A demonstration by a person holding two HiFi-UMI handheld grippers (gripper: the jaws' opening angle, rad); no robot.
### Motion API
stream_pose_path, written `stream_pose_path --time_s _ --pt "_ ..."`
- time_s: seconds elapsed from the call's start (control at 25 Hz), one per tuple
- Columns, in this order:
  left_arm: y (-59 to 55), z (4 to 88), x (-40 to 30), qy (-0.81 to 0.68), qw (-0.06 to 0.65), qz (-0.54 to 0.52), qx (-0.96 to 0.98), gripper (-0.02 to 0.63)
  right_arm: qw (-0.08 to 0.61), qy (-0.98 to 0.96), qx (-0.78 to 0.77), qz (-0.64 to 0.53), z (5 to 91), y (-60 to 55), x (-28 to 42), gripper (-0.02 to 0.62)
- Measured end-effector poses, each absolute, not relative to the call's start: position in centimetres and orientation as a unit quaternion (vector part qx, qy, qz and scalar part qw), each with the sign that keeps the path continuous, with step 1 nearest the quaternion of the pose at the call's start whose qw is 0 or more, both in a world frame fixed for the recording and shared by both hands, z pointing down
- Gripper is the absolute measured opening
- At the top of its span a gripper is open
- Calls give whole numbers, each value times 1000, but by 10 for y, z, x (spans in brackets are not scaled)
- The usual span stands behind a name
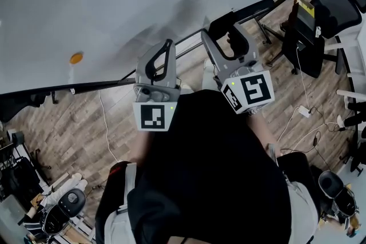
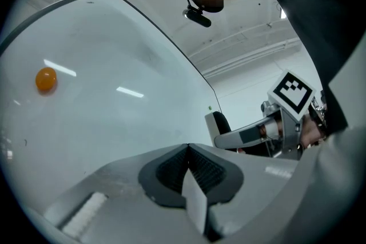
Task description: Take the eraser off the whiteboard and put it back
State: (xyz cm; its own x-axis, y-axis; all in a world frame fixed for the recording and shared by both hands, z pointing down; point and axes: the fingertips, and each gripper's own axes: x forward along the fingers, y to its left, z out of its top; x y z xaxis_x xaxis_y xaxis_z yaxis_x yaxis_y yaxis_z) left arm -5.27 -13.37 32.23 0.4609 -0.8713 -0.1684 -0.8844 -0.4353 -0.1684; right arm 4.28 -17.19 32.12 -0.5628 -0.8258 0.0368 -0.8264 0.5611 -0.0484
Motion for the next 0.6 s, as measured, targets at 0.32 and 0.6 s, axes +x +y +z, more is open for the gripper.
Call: stream_pose_path --time_s 0.32,0.6 --pt "-134 323 -62 531 116 25 -839 2 5 -894 447 28 324 -167 24 230" --pt "-129 325 -65 534 117 21 -837 2 4 -898 439 23 326 -156 13 230"
